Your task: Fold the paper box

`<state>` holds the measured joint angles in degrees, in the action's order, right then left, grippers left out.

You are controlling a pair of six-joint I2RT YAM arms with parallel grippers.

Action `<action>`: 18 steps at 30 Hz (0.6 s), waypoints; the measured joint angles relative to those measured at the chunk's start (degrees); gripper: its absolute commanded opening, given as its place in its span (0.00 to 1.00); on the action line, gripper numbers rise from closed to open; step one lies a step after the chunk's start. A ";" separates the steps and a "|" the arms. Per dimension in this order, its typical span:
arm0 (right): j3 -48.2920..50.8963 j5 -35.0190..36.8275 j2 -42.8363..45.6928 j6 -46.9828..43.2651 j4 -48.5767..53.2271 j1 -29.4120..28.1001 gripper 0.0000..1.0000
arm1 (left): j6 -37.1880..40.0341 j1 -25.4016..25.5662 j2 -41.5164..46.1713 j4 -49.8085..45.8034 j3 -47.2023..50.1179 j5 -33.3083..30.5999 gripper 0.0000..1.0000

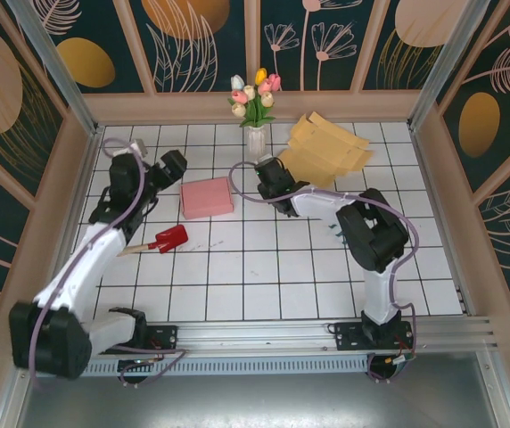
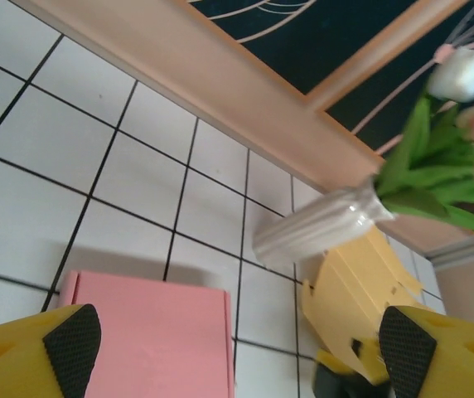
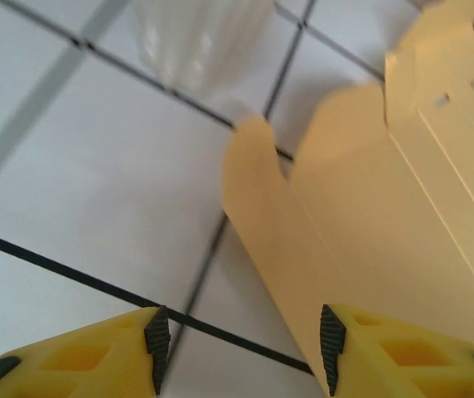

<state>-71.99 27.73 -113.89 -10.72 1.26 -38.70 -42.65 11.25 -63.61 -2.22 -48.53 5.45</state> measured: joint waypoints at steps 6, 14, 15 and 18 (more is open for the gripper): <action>-0.57 8.11 -4.74 -5.49 1.53 -0.09 0.55 | 0.02 0.00 15.67 -6.54 6.21 2.05 0.91; -3.08 15.54 -8.52 -13.00 -2.93 0.85 0.53 | 1.57 0.00 24.04 -10.97 10.67 -0.42 0.90; -3.08 15.89 -8.76 -13.97 -3.56 1.11 0.50 | 1.62 0.00 23.82 -11.37 10.97 -0.55 0.90; -2.58 16.68 -9.09 -17.49 -5.20 2.21 0.26 | 1.95 0.00 22.45 -11.72 11.54 -0.55 0.90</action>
<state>-74.56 44.40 -122.98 -28.21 -3.95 -36.49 -40.71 11.25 -41.17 -13.93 -36.99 4.91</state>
